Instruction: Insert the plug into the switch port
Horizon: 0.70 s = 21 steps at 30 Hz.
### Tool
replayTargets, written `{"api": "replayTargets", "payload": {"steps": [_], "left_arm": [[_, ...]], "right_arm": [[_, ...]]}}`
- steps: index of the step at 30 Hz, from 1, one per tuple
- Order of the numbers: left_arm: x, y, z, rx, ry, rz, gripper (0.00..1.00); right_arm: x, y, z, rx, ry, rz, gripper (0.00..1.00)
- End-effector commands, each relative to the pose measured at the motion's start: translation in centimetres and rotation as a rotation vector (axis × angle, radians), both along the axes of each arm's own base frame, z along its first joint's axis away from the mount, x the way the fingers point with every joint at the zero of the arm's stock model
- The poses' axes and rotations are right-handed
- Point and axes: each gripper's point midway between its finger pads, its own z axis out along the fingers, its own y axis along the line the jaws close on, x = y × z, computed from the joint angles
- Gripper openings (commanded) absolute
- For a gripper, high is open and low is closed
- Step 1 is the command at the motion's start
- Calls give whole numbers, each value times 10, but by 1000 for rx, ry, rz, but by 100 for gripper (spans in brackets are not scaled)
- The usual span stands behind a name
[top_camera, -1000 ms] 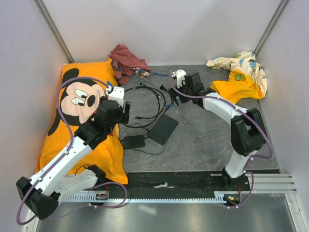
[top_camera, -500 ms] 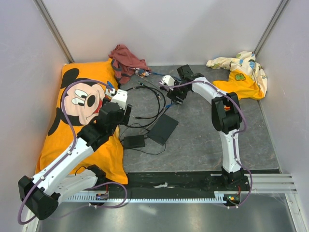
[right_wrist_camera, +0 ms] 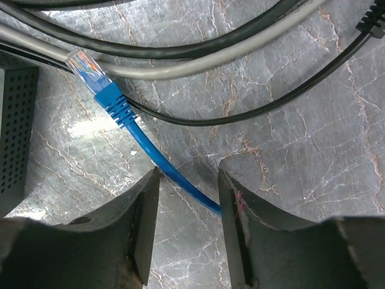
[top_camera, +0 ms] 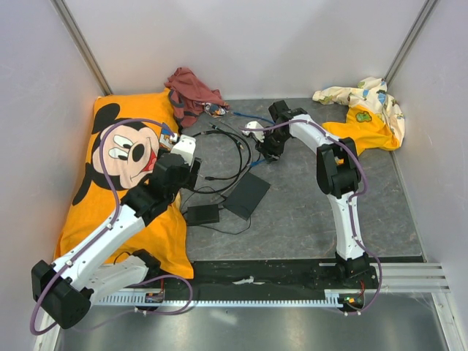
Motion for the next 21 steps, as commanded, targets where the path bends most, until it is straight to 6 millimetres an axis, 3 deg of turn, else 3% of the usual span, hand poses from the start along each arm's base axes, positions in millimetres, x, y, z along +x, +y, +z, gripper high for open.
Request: {"api": "replayTargets", "payload": {"steps": [1, 5, 9, 12, 13, 14, 17, 21], "left_arm": [[7, 1, 8, 6, -40, 2, 79], [6, 0, 8, -1, -39, -3, 79], [6, -1, 9, -4, -39, -5, 79], [5, -2, 10, -12, -40, -11, 79], [5, -2, 11, -16, -42, -12, 79], [5, -3, 11, -17, -43, -14, 79], [4, -3, 13, -28, -46, -16, 78], [0, -5, 23, -65, -65, -26, 78]], "right_arm": [[-16, 13, -1, 71, 68, 67, 48], [-22, 16, -5, 82, 90, 88, 43], [-25, 17, -6, 94, 109, 94, 29], [-30, 17, -1, 96, 120, 98, 12], [-32, 16, 0, 95, 123, 100, 0], [-34, 14, 2, 89, 123, 99, 0], [-36, 11, 23, 81, 91, 87, 0], [-38, 5, 76, 96, -13, 36, 0]]}}
